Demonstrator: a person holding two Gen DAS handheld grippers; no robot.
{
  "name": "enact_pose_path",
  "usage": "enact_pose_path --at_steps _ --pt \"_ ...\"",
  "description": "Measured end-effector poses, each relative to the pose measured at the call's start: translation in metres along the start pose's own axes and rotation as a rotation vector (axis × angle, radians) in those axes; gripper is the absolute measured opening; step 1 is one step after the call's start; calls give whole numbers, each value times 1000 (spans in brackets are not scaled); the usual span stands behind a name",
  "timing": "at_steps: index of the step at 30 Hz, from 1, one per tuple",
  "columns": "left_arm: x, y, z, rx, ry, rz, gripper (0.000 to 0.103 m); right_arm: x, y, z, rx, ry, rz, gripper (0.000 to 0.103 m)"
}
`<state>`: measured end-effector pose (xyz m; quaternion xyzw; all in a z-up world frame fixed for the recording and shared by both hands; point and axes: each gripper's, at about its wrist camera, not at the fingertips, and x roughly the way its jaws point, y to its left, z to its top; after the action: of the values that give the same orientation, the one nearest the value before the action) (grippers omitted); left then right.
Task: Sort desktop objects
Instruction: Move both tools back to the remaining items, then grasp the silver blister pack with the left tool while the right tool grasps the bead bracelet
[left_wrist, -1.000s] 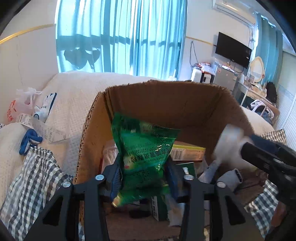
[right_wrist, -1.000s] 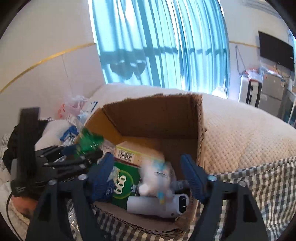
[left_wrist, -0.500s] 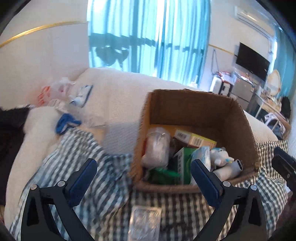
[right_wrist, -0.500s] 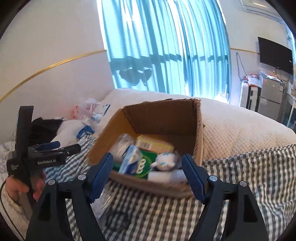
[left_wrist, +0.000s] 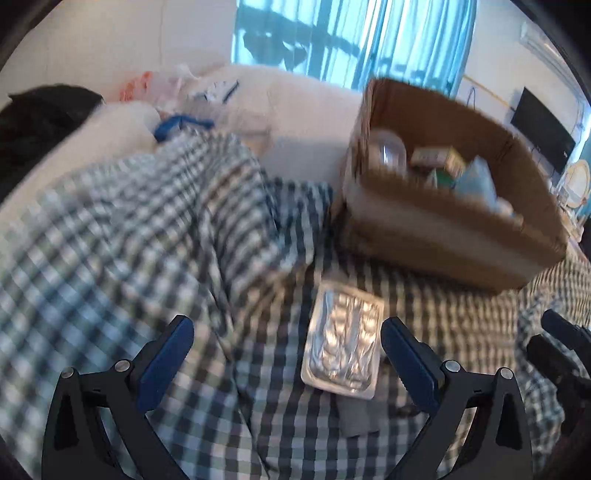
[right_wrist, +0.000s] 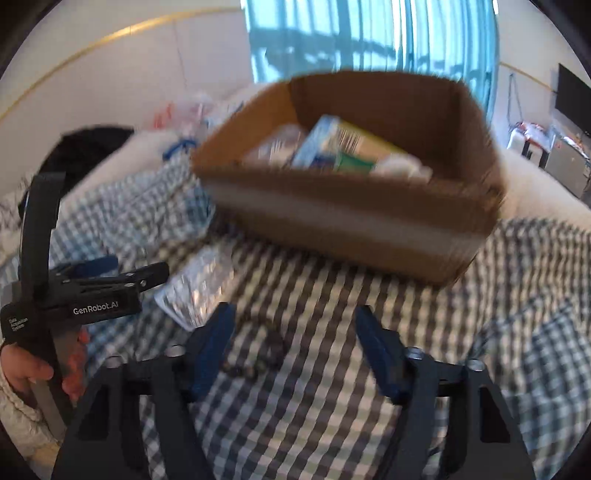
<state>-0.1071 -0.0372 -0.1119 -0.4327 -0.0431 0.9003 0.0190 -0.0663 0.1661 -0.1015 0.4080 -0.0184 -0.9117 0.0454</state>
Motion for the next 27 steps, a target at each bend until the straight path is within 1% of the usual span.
enact_pose_path --at_steps 2,3,6,8,10,13,15,19,23,25,27 --pt "11 -4 -10 24 14 -1 103 18 1 -8 -7 44 -8 54" --pt "16 -7 -14 41 24 -4 103 25 1 -10 -10 62 -10 52" --pt "29 -17 -21 96 61 -13 103 41 2 -16 -11 109 10 51" --pt "33 -24 -24 134 65 -15 103 45 6 -18 -23 120 12 51" --pt "35 -28 -24 148 68 -33 103 48 8 -19 -28 129 14 51" --pt "41 -30 -24 153 79 -65 103 49 9 -21 -26 140 16 51" --pt "49 -30 -21 147 91 -69 103 50 8 -21 -24 143 16 51" --pt "67 -25 -20 116 146 -102 103 50 9 -22 -21 149 12 51" --pt "69 -20 -21 95 136 -131 103 51 8 -22 -22 155 11 51" --pt "68 -20 -20 103 136 -138 101 53 8 -22 -19 159 13 51" --pt "69 -20 -22 125 142 -122 93 54 8 -23 -17 165 16 51"
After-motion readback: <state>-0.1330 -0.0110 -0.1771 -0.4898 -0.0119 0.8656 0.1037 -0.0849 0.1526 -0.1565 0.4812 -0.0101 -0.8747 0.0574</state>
